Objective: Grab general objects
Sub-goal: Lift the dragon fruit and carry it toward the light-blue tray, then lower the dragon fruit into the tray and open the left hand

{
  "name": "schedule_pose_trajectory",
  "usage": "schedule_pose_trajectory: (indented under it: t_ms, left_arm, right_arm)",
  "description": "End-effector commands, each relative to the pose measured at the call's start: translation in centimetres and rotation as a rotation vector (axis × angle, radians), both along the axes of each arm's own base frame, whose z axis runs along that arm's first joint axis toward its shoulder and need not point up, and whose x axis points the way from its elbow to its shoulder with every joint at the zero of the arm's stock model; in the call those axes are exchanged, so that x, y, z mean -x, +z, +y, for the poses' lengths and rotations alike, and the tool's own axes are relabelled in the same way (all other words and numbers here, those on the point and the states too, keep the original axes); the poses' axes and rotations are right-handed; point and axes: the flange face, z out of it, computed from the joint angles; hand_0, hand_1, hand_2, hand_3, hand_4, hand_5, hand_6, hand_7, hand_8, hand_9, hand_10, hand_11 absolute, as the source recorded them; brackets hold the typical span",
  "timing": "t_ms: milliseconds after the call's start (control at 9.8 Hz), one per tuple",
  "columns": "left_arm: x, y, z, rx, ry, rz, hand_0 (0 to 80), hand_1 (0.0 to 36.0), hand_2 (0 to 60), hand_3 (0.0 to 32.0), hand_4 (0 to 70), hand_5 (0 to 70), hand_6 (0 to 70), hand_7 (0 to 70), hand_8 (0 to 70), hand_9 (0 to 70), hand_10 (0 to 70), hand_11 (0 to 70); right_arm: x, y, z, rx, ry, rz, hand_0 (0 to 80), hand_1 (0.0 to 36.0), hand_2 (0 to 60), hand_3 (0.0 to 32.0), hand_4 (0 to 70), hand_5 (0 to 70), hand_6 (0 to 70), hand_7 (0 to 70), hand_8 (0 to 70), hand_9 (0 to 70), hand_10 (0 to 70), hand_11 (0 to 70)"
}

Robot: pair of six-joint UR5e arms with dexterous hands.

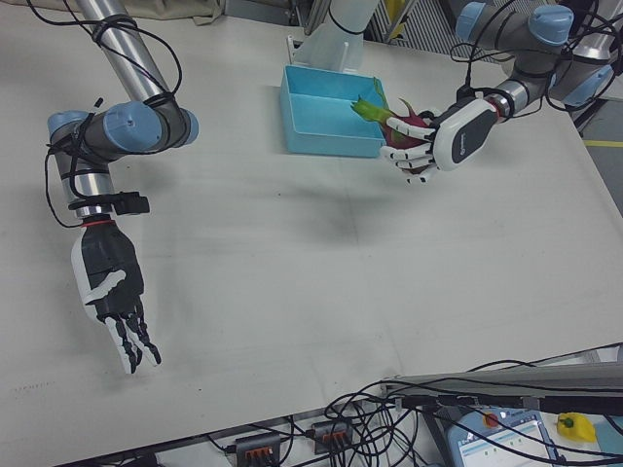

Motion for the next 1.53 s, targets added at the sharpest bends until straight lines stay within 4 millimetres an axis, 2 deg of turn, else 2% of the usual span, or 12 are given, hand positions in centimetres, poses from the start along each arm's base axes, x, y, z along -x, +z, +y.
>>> schedule_pose_trajectory:
  t_ms: [0, 102, 408, 510, 714, 816, 918, 1020, 1122, 1224, 1327, 1429]
  left_arm:
    - [-4.7, -0.3, 4.6, -0.035, 0.145, 0.018, 80.0, 36.0, 60.0, 0.0, 70.0, 64.0, 31.9, 30.9, 43.0, 40.0, 70.0, 70.0]
    - [-5.7, -0.3, 6.0, -0.04, 0.173, 0.021, 80.0, 36.0, 60.0, 0.0, 70.0, 63.2, 31.1, 31.7, 41.8, 39.1, 70.0, 70.0]
    - [-9.5, 0.0, 10.3, -0.028, 0.253, 0.012, 80.0, 36.0, 60.0, 0.0, 70.0, 68.0, 29.5, 33.6, 38.2, 36.7, 70.0, 70.0]
    - [-9.9, 0.1, 10.8, -0.028, 0.263, 0.011, 80.0, 36.0, 60.0, 0.0, 70.0, 69.1, 29.0, 34.0, 36.8, 35.7, 70.0, 70.0]
    - [-10.2, 0.8, 11.3, -0.038, 0.267, -0.013, 80.0, 36.0, 60.0, 0.0, 69.3, 67.0, 26.1, 34.0, 31.8, 32.7, 70.0, 70.0]
    - [-10.7, 0.8, 12.1, -0.037, 0.285, -0.017, 80.0, 36.0, 60.0, 0.0, 60.2, 55.8, 19.5, 32.7, 22.3, 26.2, 70.0, 70.0]
    - [-11.3, 0.9, 13.2, -0.037, 0.31, -0.025, 80.0, 36.0, 60.0, 0.0, 40.8, 30.0, 5.0, 20.7, 3.6, 5.2, 41.3, 62.4]
    - [-12.1, 1.0, 14.5, -0.032, 0.334, -0.034, 80.0, 36.0, 60.0, 0.0, 16.4, 5.5, 0.0, 4.0, 0.0, 0.0, 21.4, 36.9]
    - [-12.5, 1.0, 15.3, -0.031, 0.35, -0.035, 80.0, 36.0, 60.0, 0.0, 5.1, 2.9, 0.0, 0.0, 0.0, 0.0, 12.2, 23.8]
    - [-12.6, 1.1, 15.4, -0.03, 0.353, -0.037, 80.0, 36.0, 60.0, 2.0, 0.0, 0.0, 0.0, 0.0, 0.0, 0.0, 4.8, 13.2]
    - [-12.5, 1.1, 15.3, -0.03, 0.35, -0.036, 64.8, 36.0, 60.0, 11.4, 0.0, 0.0, 0.0, 0.0, 0.0, 0.0, 0.1, 4.1]
    - [-12.6, 1.1, 15.4, -0.029, 0.352, -0.038, 57.9, 36.0, 60.0, 14.4, 0.0, 0.0, 0.0, 0.0, 0.0, 0.0, 0.0, 1.3]
  right_arm:
    - [0.0, 0.0, 0.0, 0.0, 0.0, 0.0, 0.0, 0.0, 0.0, 0.0, 0.0, 0.0, 0.0, 0.0, 0.0, 0.0, 0.0, 0.0]
    - [0.0, 0.0, 0.0, 0.001, 0.0, 0.001, 0.0, 0.0, 0.0, 0.0, 0.0, 0.0, 0.0, 0.0, 0.0, 0.0, 0.0, 0.0]
    - [0.0, 0.0, 0.0, 0.0, 0.0, 0.0, 0.0, 0.0, 0.0, 0.0, 0.0, 0.0, 0.0, 0.0, 0.0, 0.0, 0.0, 0.0]
    - [0.0, 0.0, 0.0, 0.0, 0.0, 0.0, 0.0, 0.0, 0.0, 0.0, 0.0, 0.0, 0.0, 0.0, 0.0, 0.0, 0.0, 0.0]
    - [0.0, 0.0, 0.0, 0.0, 0.0, 0.0, 0.0, 0.0, 0.0, 0.0, 0.0, 0.0, 0.0, 0.0, 0.0, 0.0, 0.0, 0.0]
    - [0.0, 0.0, 0.0, 0.0, 0.0, 0.0, 0.0, 0.0, 0.0, 0.0, 0.0, 0.0, 0.0, 0.0, 0.0, 0.0, 0.0, 0.0]
    - [0.0, 0.0, 0.0, 0.0, 0.0, 0.0, 0.0, 0.0, 0.0, 0.0, 0.0, 0.0, 0.0, 0.0, 0.0, 0.0, 0.0, 0.0]
    - [0.0, 0.0, 0.0, 0.0, 0.0, 0.0, 0.0, 0.0, 0.0, 0.0, 0.0, 0.0, 0.0, 0.0, 0.0, 0.0, 0.0, 0.0]
    - [0.0, 0.0, 0.0, 0.0, 0.0, 0.0, 0.0, 0.0, 0.0, 0.0, 0.0, 0.0, 0.0, 0.0, 0.0, 0.0, 0.0, 0.0]
    - [0.0, 0.0, 0.0, 0.0, 0.0, 0.0, 0.0, 0.0, 0.0, 0.0, 0.0, 0.0, 0.0, 0.0, 0.0, 0.0, 0.0, 0.0]
    - [0.0, 0.0, 0.0, 0.0, 0.0, 0.0, 0.0, 0.0, 0.0, 0.0, 0.0, 0.0, 0.0, 0.0, 0.0, 0.0, 0.0, 0.0]
    - [0.0, 0.0, 0.0, 0.0, 0.0, 0.0, 0.0, 0.0, 0.0, 0.0, 0.0, 0.0, 0.0, 0.0, 0.0, 0.0, 0.0, 0.0]
